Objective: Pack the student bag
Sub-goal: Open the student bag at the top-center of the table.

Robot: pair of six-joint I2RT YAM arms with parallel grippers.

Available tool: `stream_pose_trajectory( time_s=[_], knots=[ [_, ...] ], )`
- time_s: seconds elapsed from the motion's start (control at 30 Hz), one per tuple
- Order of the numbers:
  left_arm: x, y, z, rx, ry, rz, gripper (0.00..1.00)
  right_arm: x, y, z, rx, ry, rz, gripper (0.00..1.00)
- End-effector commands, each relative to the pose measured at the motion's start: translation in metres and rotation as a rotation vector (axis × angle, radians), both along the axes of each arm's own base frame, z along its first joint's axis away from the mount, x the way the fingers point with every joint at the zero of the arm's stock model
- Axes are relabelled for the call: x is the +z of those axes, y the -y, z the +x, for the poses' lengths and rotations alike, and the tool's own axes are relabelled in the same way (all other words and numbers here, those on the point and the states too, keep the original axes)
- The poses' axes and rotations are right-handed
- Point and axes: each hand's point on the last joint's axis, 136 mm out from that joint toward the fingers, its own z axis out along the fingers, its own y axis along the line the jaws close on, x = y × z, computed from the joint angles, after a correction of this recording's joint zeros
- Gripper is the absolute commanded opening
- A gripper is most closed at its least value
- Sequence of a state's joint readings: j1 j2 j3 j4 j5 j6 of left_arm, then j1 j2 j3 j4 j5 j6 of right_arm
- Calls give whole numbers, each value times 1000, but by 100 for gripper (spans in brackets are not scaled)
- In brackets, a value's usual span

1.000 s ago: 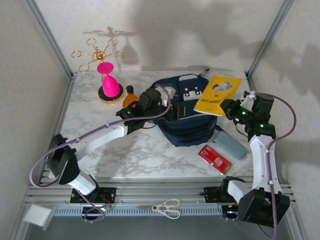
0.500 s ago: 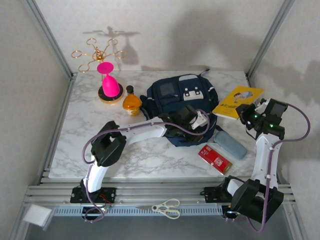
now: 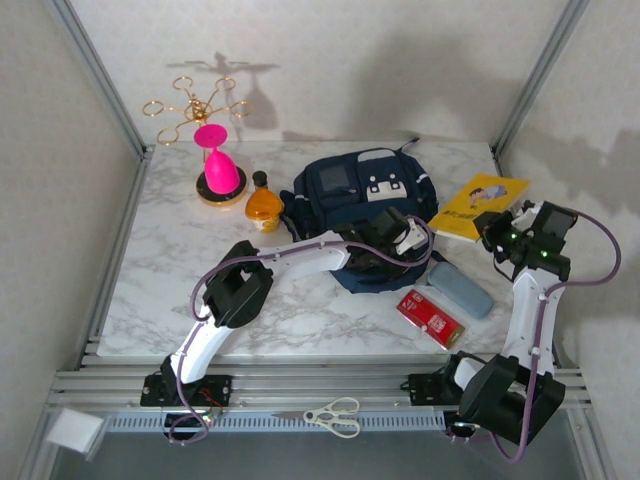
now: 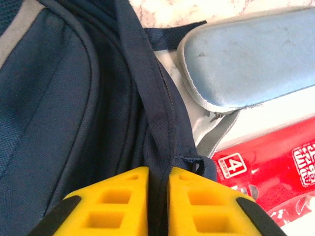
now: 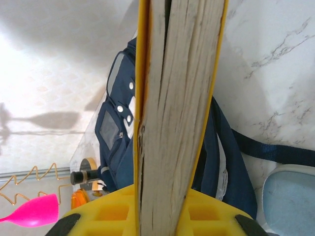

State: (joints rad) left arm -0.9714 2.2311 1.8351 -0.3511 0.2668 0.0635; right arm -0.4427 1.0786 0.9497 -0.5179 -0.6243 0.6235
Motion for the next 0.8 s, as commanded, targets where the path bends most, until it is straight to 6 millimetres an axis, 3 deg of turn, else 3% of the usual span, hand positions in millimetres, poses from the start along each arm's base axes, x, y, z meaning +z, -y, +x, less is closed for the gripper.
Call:
stream_pose_trajectory(
  time_s=[0.0,0.13,0.2,0.5,0.6,0.77],
  knots=[
    [10,1,17,36,28,-9,7,13,3,4,25,67,-47,0],
    [25,4,20,41,48,-31,0,11,5,0,13,51,-69,0],
    [44,2,30,91,75,-47,0,9,8,-6,-3,28,-96,0],
    [175,-5,55,223,223,-250,0,1,10,-33,-30,-74,-172,0],
    [208,-3,58,222,269,-305,0,-9,-14,-36,58,-78,-102,0],
    [233,-2,62,237,292,-338,0,-25,-86,-30,309,-53,49,0]
  ],
)
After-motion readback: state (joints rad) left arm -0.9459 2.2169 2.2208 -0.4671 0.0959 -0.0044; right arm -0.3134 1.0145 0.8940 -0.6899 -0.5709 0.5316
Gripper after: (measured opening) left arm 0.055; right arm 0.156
